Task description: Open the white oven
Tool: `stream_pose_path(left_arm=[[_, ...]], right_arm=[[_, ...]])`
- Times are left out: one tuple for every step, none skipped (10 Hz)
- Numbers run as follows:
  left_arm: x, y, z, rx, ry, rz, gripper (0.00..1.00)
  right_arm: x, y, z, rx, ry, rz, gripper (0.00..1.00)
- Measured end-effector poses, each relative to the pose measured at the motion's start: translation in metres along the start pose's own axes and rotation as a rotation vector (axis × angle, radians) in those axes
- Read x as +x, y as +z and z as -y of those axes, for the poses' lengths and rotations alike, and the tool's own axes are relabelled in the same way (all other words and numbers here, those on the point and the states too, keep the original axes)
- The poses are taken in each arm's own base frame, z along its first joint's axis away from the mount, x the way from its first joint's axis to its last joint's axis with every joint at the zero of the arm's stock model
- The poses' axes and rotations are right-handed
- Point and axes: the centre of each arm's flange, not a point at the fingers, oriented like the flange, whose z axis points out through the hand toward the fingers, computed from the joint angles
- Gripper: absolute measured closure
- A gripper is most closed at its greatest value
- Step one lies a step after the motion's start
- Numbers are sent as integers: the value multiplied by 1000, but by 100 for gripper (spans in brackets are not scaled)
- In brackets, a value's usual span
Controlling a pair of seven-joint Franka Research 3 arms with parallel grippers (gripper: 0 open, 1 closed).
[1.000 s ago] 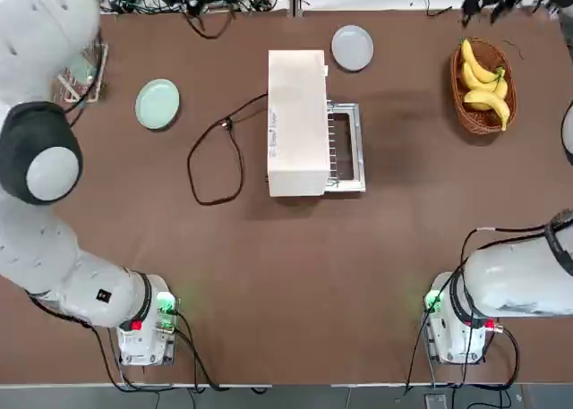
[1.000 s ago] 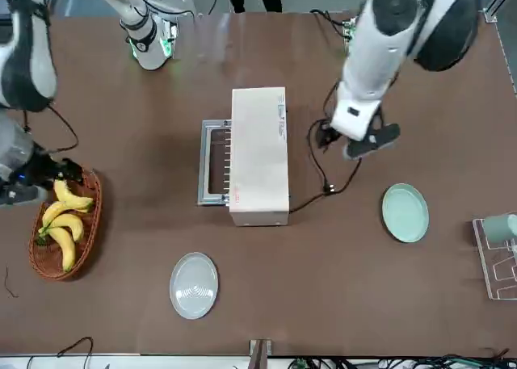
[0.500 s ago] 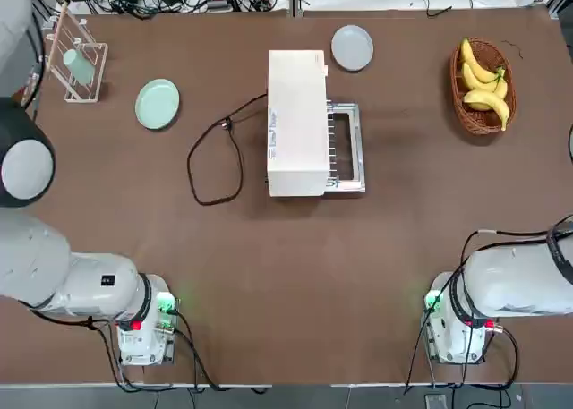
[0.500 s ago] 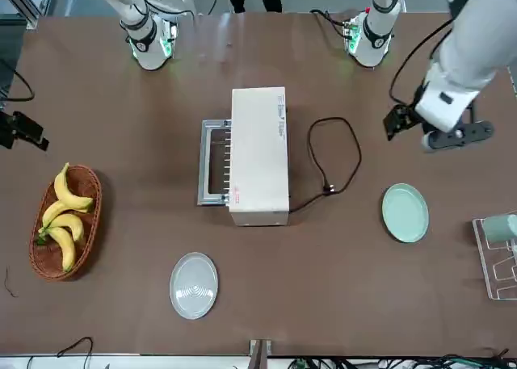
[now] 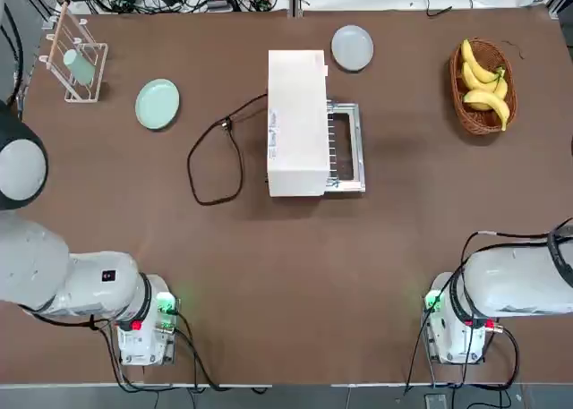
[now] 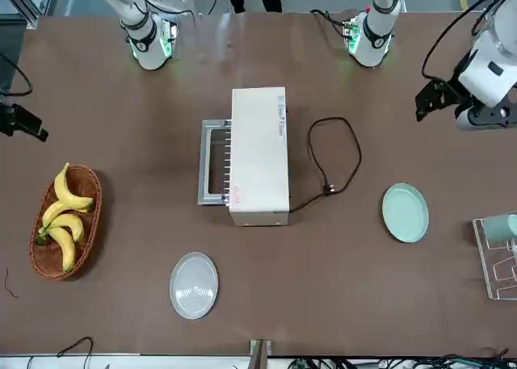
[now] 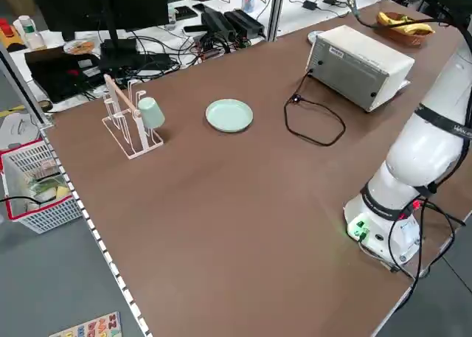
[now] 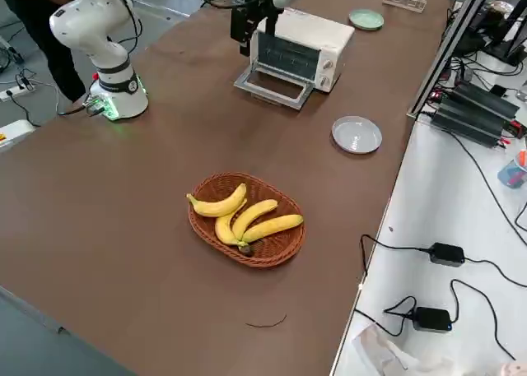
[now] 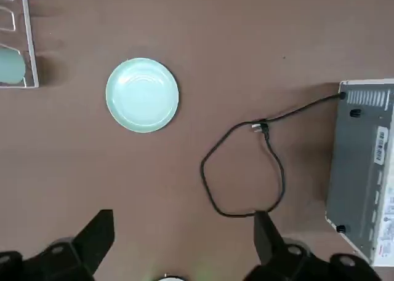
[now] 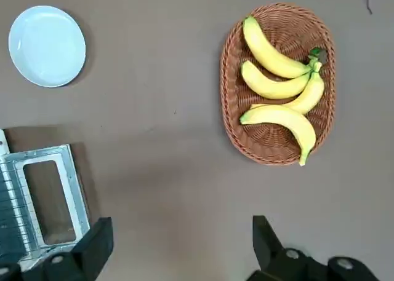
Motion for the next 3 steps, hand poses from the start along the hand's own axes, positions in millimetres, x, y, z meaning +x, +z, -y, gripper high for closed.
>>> stream_pose_path(left_arm=[[0, 0, 2, -5, 15, 0, 0], [0, 0, 1, -7, 18, 0, 0], [0, 0, 1, -7, 18, 0, 0]], right_arm=[[-1, 4, 4, -1, -7, 5, 0], [-3, 3, 9, -8, -17, 3, 0], [-6, 0, 16, -14, -25, -2, 0]])
